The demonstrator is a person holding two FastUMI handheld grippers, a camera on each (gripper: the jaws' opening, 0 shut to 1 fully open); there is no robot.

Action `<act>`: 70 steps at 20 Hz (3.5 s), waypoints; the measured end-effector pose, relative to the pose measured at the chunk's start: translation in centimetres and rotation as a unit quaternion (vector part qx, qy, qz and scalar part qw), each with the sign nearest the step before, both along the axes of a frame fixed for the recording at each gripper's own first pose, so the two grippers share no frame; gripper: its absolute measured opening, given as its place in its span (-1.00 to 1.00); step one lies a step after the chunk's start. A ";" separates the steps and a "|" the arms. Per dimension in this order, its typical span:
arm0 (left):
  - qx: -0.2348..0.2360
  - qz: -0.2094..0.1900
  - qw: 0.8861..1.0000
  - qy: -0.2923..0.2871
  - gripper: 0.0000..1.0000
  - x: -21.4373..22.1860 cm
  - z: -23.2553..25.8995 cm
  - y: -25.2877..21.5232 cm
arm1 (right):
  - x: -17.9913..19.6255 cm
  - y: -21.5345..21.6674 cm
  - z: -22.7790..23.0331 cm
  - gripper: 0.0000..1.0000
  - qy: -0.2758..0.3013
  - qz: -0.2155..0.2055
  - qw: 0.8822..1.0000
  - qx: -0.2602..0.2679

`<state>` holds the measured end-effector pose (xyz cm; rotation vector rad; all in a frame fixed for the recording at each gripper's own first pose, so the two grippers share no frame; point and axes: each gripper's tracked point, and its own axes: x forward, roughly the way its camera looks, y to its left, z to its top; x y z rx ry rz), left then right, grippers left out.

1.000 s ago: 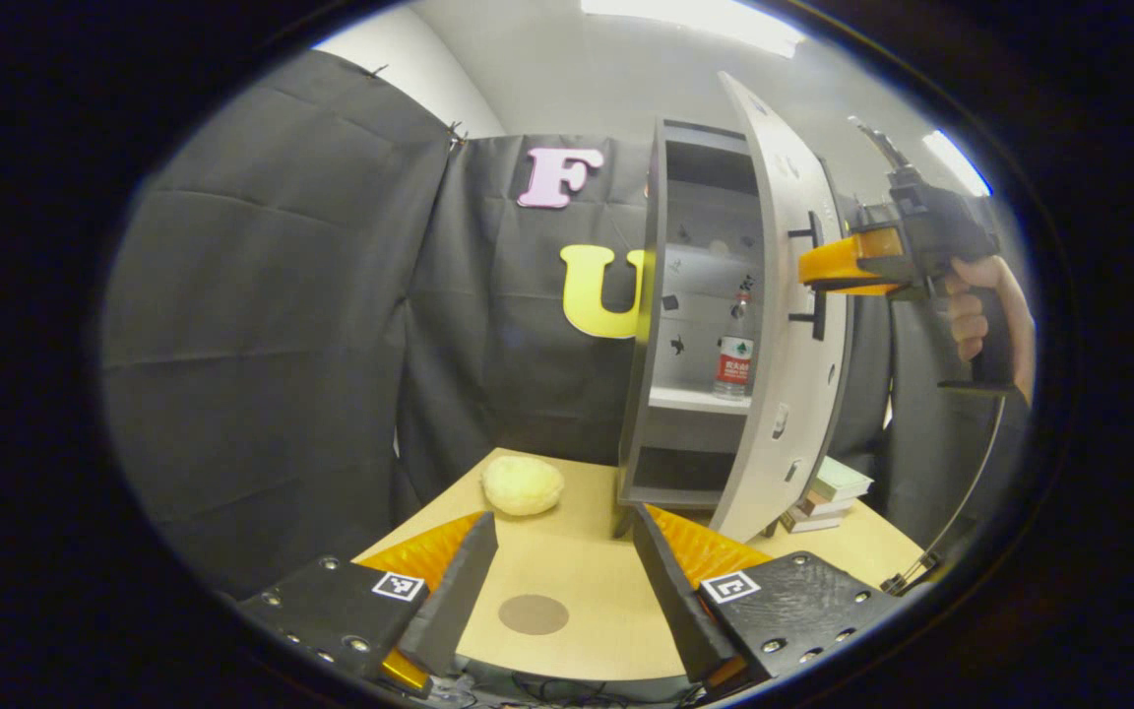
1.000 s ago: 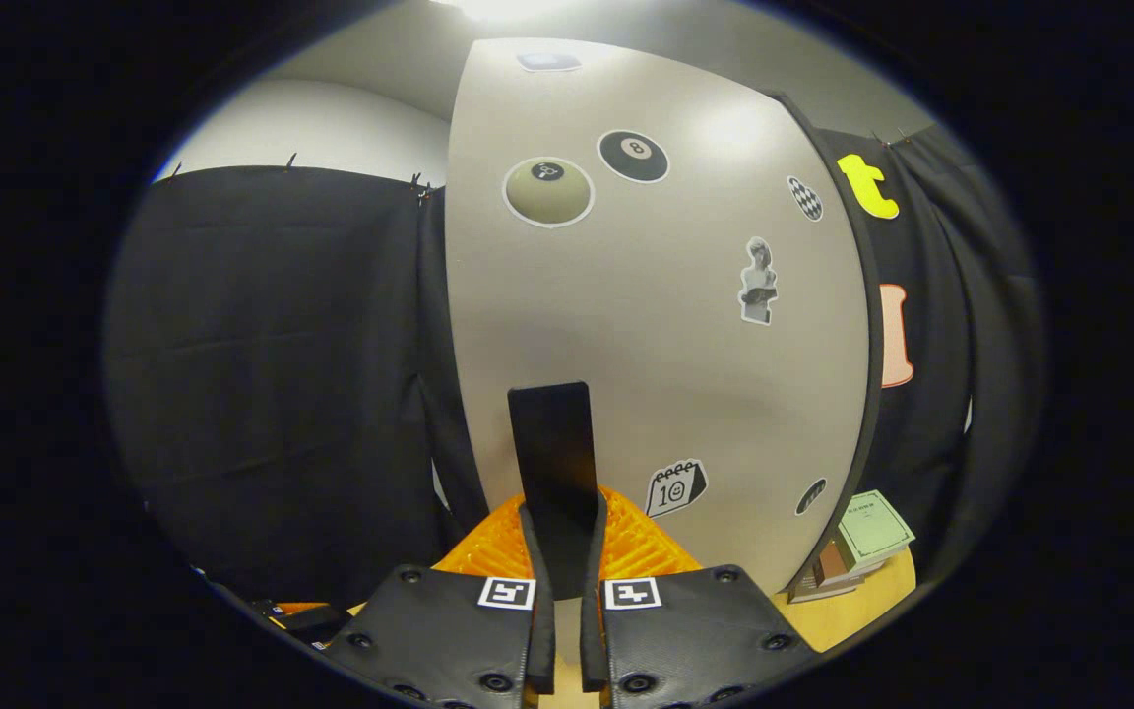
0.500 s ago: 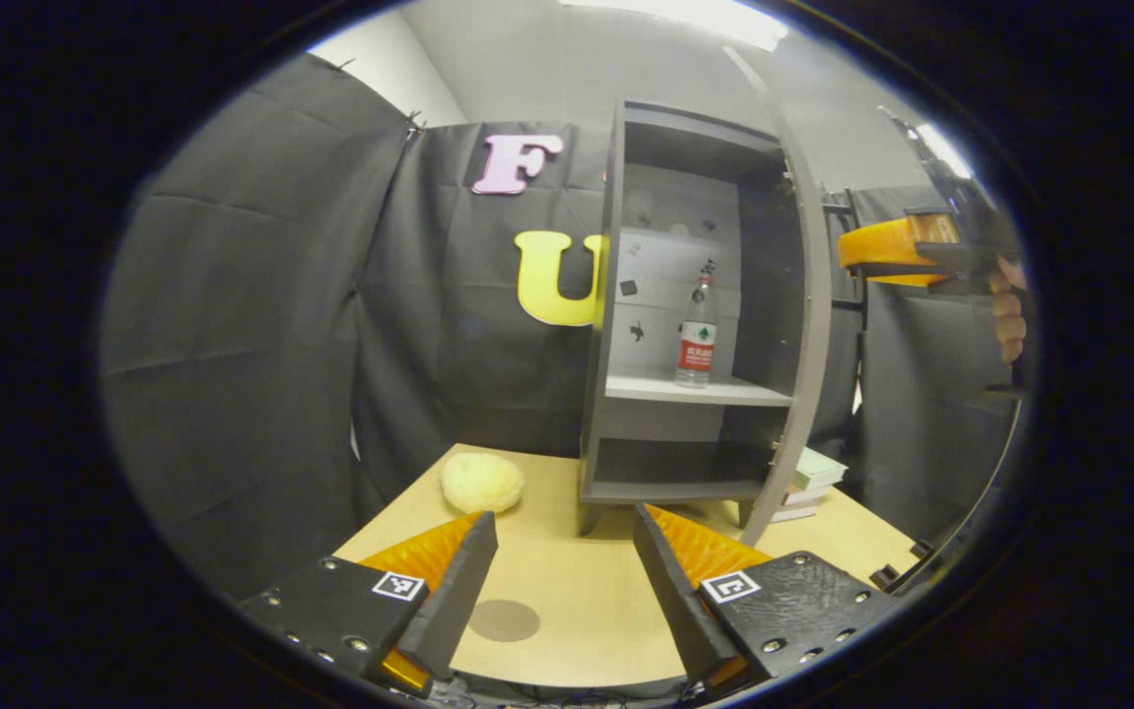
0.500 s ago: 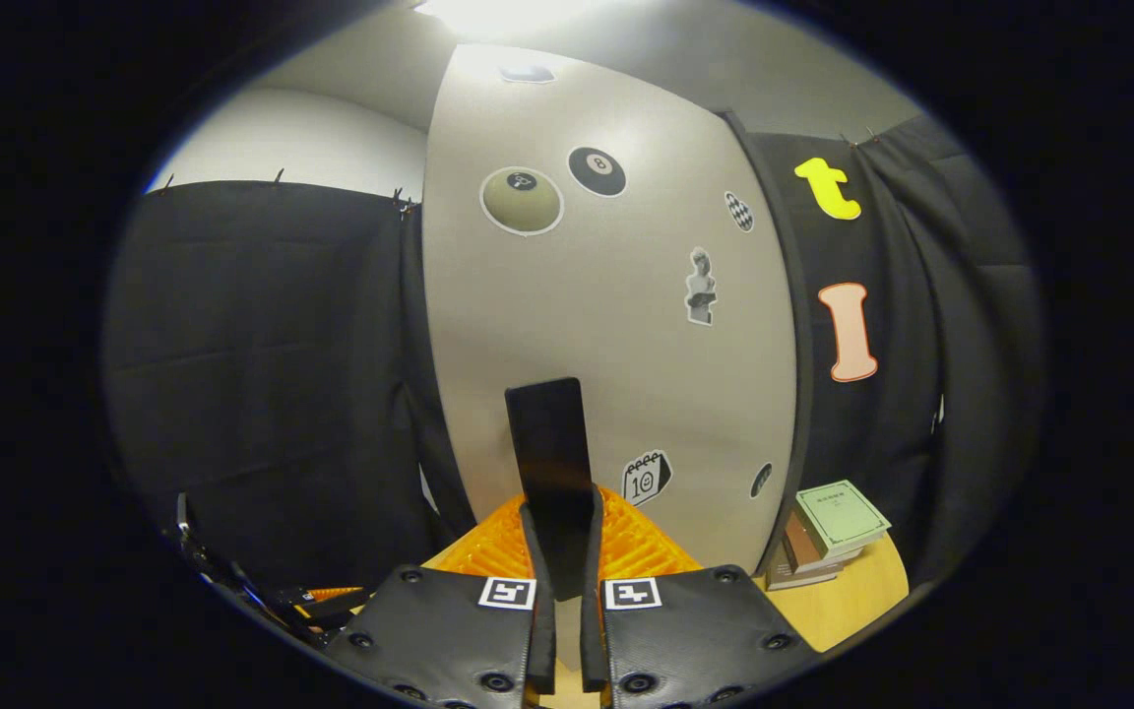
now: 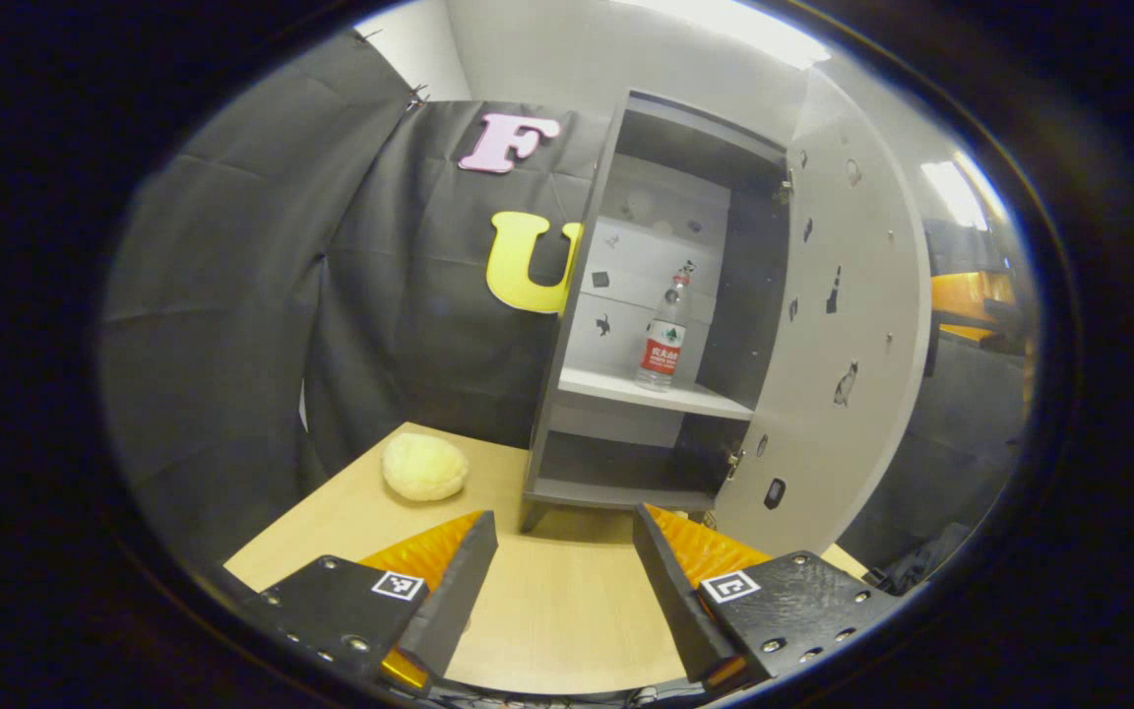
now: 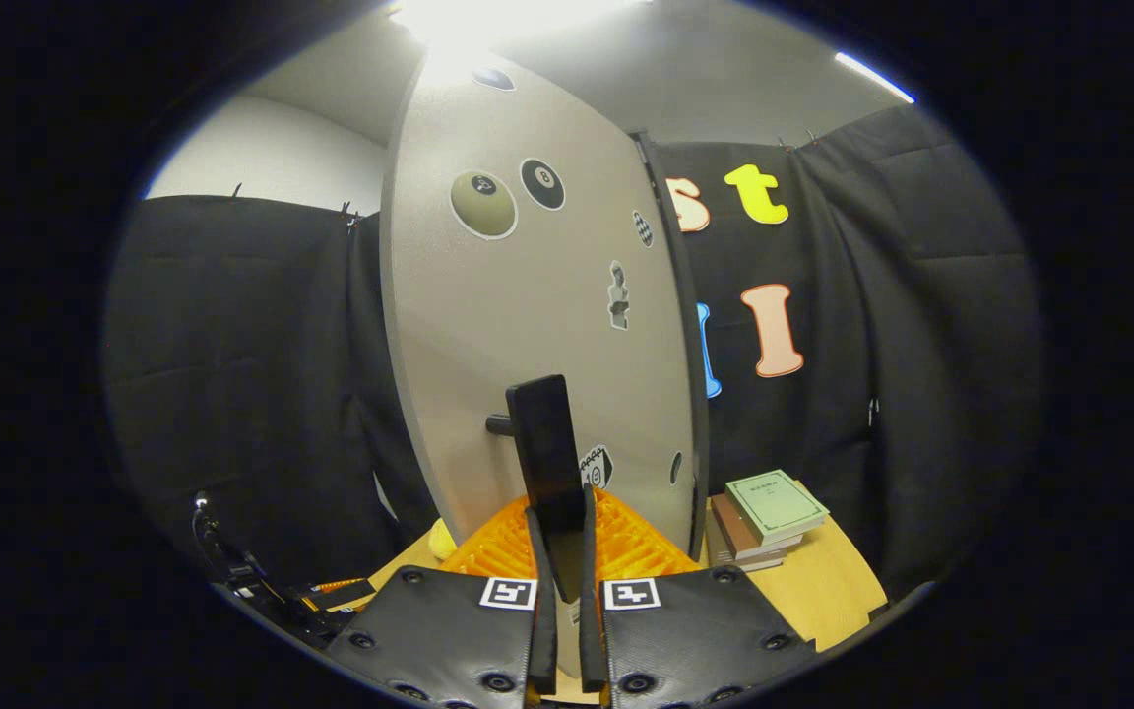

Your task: Open the cabinet door with the right hand, grasp the bottle in the cabinet with the left hand and place it on the coaster, then close the cabinet door with the right hand.

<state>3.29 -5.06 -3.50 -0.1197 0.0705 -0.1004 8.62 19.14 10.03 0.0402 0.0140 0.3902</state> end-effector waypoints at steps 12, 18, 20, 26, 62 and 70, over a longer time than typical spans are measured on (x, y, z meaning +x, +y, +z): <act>0.019 -0.052 0.998 -0.010 0.72 0.5 -0.2 -4.6 | 1.3 -8.1 0.7 -0.90 -0.014 -0.140 0.990 -0.005; 0.019 -0.056 0.998 -0.006 0.77 1.4 0.0 -4.8 | 0.1 -8.7 -0.3 -0.88 0.001 -0.138 0.990 -0.004; 0.019 -0.059 0.998 -0.003 0.72 2.2 0.5 -4.8 | -1.5 -9.2 -0.5 -0.88 0.014 -0.132 0.991 0.017; 0.040 -0.076 0.996 -0.011 0.70 6.6 3.5 -5.6 | -3.5 -17.5 0.5 -0.94 0.029 -0.228 0.972 0.044; 0.059 -0.166 0.983 -0.041 0.71 36.4 14.3 -17.9 | 17.0 -29.8 -2.8 0.96 0.043 -0.312 0.947 0.054; 0.047 -0.154 0.986 -0.038 0.66 39.0 13.1 -18.8 | 17.9 -29.1 -4.1 0.96 0.062 -0.301 0.950 0.052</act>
